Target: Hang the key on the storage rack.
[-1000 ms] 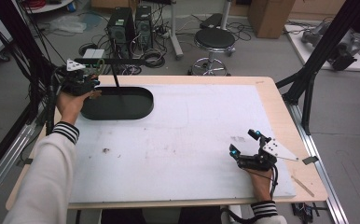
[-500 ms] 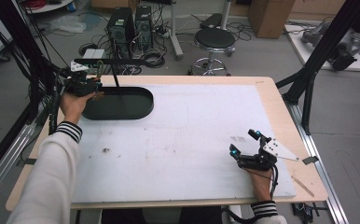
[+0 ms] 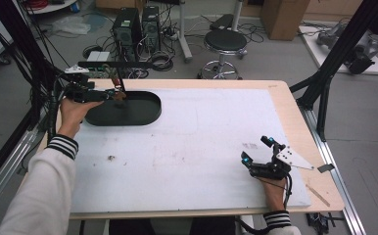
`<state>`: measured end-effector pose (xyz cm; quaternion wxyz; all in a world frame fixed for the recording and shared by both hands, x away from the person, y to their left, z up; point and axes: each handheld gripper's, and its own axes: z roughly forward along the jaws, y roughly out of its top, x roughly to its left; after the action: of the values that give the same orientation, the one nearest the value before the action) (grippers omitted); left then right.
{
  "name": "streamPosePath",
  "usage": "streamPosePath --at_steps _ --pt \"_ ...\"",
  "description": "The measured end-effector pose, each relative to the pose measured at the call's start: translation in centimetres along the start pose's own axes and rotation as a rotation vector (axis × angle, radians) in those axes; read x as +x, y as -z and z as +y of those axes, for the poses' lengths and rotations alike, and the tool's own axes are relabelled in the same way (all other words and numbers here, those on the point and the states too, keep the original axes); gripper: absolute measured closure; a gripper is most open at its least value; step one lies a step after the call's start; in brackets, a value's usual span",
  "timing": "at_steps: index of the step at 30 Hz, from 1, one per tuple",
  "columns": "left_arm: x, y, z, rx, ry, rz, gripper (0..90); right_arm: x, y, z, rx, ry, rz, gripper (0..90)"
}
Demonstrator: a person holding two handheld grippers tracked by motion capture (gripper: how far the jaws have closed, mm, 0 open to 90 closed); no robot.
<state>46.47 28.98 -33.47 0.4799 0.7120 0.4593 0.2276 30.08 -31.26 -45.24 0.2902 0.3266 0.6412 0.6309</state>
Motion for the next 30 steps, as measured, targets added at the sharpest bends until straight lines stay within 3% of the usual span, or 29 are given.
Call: streamPosePath --at_steps 3,8,12,15,19,24,30 --pt "-1.0 1.7 -0.7 -0.113 -0.065 -0.029 1.7 0.1 0.0 0.0 0.003 0.000 0.000 0.3" --pt "-2.3 4.3 -2.8 -0.194 -0.124 -0.102 1.7 0.1 0.0 0.0 0.002 0.003 0.000 0.3" --pt "-3.5 6.3 -5.2 -0.281 -0.161 -0.199 1.7 0.1 0.0 0.0 0.002 0.004 0.000 0.3" --pt "-4.6 7.5 -7.6 -0.282 -0.174 -0.237 1.7 0.1 0.0 0.0 0.005 0.008 0.003 0.3" --pt "-6.1 8.5 -10.8 -0.273 -0.174 -0.250 1.7 0.2 0.0 0.0 0.006 0.010 -0.001 0.3" --pt "-7.1 9.1 -14.7 -0.303 -0.166 -0.260 1.7 0.2 0.0 0.0 0.007 0.016 -0.002 0.3" --pt "-7.6 9.7 -17.5 -0.348 -0.166 -0.258 1.7 0.2 0.0 0.0 0.006 0.017 -0.002 0.3"
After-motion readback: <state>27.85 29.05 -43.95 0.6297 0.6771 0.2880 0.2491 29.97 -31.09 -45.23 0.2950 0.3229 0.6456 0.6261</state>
